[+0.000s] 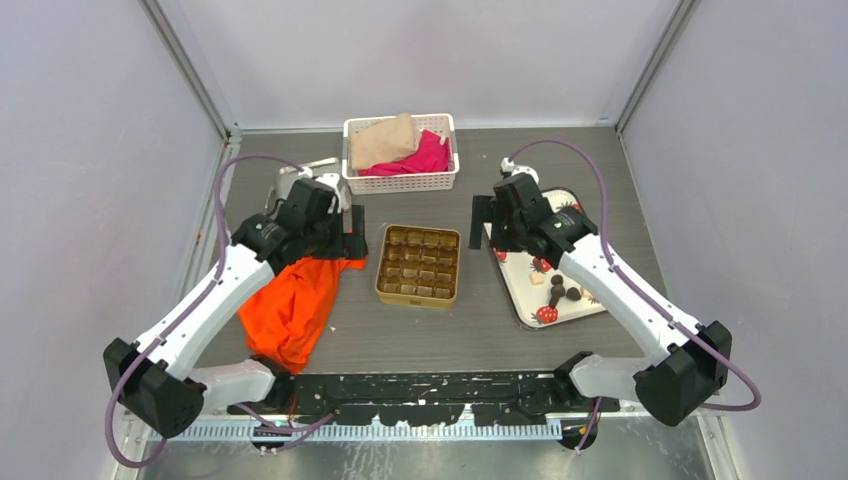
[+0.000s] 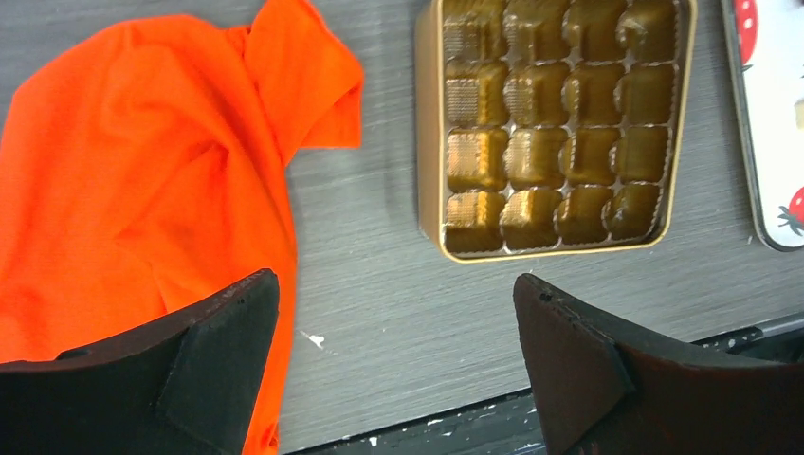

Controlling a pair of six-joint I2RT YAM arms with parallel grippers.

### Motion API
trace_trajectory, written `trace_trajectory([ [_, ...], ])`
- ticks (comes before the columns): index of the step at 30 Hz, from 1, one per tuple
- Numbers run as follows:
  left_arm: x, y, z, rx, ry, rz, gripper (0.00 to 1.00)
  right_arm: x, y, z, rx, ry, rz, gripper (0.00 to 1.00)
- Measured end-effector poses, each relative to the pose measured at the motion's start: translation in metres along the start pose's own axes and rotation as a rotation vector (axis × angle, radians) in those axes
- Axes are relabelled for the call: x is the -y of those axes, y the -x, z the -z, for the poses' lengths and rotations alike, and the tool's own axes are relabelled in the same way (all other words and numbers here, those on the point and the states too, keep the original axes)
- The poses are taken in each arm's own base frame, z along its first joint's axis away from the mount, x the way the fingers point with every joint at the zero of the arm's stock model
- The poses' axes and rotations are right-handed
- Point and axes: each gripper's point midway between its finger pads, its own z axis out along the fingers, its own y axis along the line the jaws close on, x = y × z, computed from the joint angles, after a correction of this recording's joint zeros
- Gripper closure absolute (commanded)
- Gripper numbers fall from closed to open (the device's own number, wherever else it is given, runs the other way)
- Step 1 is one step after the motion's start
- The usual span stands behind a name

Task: Pack the chocolate
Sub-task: Pick up the clamp at the center of the board.

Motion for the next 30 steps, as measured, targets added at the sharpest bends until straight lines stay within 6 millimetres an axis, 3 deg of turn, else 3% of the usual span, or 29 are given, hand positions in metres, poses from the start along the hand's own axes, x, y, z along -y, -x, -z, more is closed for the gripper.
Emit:
trace_trajectory([
  [3,-0.009,-0.011,0.004,-0.014,0.031,0.022,0.03,-0.005,-0.017,-0.005,-0.033,0.007,0.023,0.00],
  [7,-0.024,0.003,0.006,-0.006,0.087,0.070,0.03,-0.005,-0.028,-0.013,-0.068,-0.008,0.023,0.00],
  [11,-0.079,0.032,0.001,0.012,0.227,0.220,0.04,-0.008,-0.029,-0.022,-0.076,-0.008,0.017,0.00],
  [16,-0.153,0.045,-0.006,-0.001,0.416,0.374,0.06,-0.011,-0.039,-0.036,-0.115,-0.016,0.028,0.00],
  [19,-0.182,0.047,-0.020,-0.024,0.472,0.363,0.06,-0.009,-0.047,-0.042,-0.142,-0.029,0.037,0.00],
  [22,-0.197,0.050,-0.036,-0.069,0.491,0.284,0.09,-0.008,-0.048,-0.044,-0.147,-0.036,0.040,0.00],
  [24,-0.205,0.061,-0.052,-0.111,0.474,0.226,0.11,-0.007,-0.048,-0.046,-0.150,-0.046,0.042,0.00],
  [27,-0.234,0.073,-0.071,-0.136,0.479,0.197,0.12,-0.008,-0.046,-0.049,-0.150,-0.055,0.044,0.00],
  [30,-0.261,0.061,-0.084,-0.199,0.490,0.171,0.14,-0.009,-0.043,-0.050,-0.146,-0.057,0.044,0.00],
])
